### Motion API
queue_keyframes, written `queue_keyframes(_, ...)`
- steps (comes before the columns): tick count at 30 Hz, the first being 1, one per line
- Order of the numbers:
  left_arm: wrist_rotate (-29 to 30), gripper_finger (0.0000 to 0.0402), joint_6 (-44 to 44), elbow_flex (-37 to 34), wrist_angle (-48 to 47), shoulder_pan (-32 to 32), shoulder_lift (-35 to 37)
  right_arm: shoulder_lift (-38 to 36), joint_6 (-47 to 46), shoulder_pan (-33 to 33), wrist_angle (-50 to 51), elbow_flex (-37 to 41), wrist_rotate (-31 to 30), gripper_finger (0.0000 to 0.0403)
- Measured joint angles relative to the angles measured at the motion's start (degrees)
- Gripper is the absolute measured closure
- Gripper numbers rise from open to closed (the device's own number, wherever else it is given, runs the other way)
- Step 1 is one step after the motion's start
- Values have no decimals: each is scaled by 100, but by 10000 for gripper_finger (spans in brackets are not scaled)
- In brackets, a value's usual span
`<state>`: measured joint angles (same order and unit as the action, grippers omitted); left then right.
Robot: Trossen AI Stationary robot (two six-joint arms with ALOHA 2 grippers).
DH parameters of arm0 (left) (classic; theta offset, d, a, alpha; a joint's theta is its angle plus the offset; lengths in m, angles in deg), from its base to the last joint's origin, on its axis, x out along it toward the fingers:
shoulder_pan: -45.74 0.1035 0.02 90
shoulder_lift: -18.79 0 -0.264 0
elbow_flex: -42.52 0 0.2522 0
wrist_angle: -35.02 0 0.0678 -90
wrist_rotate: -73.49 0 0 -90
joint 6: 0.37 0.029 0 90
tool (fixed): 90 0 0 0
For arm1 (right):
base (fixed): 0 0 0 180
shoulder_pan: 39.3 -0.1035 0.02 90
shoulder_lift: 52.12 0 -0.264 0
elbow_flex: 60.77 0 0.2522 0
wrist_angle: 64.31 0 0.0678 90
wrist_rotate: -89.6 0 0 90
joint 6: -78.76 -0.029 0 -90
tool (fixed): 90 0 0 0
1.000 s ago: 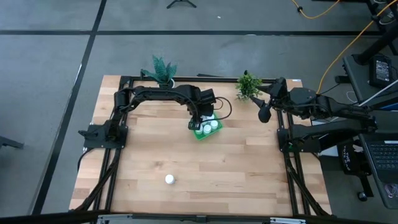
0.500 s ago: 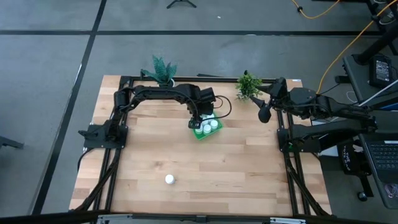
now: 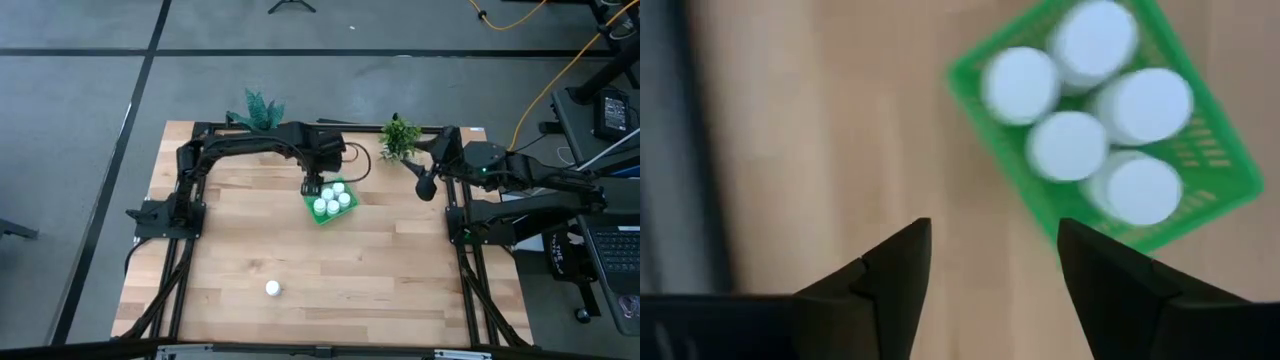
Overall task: Pick and place pill bottles into a basket
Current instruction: Put the white pill bottle into the green basket
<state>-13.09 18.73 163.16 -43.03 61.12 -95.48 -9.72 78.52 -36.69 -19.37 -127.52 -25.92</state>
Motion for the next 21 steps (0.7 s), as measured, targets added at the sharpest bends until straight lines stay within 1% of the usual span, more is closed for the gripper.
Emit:
queue_keyframes(4, 346, 188, -677, 281, -327, 2, 390, 204, 462, -243, 24, 0, 565, 157)
queue_keyframes(7, 620, 188, -1297, 291, -575, -34, 824, 431, 779, -474, -199, 0, 665, 157)
queue_keyframes(11, 1014, 188, -2183, 292, -911, -177, 1465, 854, 1048, -634, -1024, 2, 687, 157)
queue_keyframes(15, 1323, 188, -2999, 292, -1224, -448, 2089, 1302, 1359, -691, -2082, -18, 1153, 157)
queue_keyframes(18, 1617, 187, -3515, 292, -1349, -731, 2530, 1760, 1431, -701, -2196, -318, 1505, 151)
queue_keyframes(21, 1968, 187, -3984, 292, -1463, -1044, 2909, 2257, 1428, -700, -2065, -853, 1822, 126)
